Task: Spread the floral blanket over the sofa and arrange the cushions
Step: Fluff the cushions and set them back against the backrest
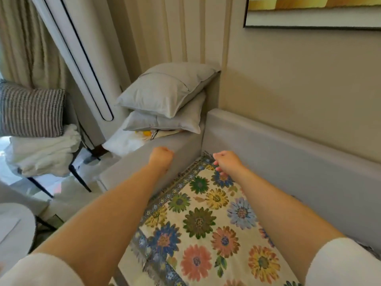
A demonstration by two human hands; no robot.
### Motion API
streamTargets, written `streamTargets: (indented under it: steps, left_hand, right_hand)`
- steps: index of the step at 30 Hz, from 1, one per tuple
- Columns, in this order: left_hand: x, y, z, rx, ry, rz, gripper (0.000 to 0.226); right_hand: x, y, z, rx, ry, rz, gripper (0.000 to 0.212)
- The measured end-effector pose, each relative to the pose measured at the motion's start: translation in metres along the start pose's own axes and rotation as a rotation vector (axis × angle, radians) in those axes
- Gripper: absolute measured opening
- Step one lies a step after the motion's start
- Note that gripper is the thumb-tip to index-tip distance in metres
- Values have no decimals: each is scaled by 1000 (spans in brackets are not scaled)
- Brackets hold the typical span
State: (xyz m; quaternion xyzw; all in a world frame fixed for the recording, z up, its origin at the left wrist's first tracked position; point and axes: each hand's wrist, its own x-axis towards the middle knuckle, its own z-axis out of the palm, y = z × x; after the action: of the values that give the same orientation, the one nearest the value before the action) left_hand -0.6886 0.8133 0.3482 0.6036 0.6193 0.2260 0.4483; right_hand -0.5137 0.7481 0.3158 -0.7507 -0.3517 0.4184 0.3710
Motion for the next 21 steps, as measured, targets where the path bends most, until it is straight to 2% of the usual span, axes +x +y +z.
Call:
streamTargets:
  steps: [4, 10, 16, 21]
  left_hand:
    - [61, 26, -35, -76, -29, 31, 33]
    - [146, 14, -78, -123, 49, 40, 33]
    - [263, 25, -138, -93, 95, 100, 33]
    - [364, 8, -173, -40, 3, 61, 24]
  right_hand:
    - [49, -51, 16, 66, 26, -3, 47]
    - [134, -123, 59, 95, 53, -37, 46]
    - [234, -199, 111, 174, 146, -29, 71]
    - [313, -233, 147, 221, 298, 80, 85]
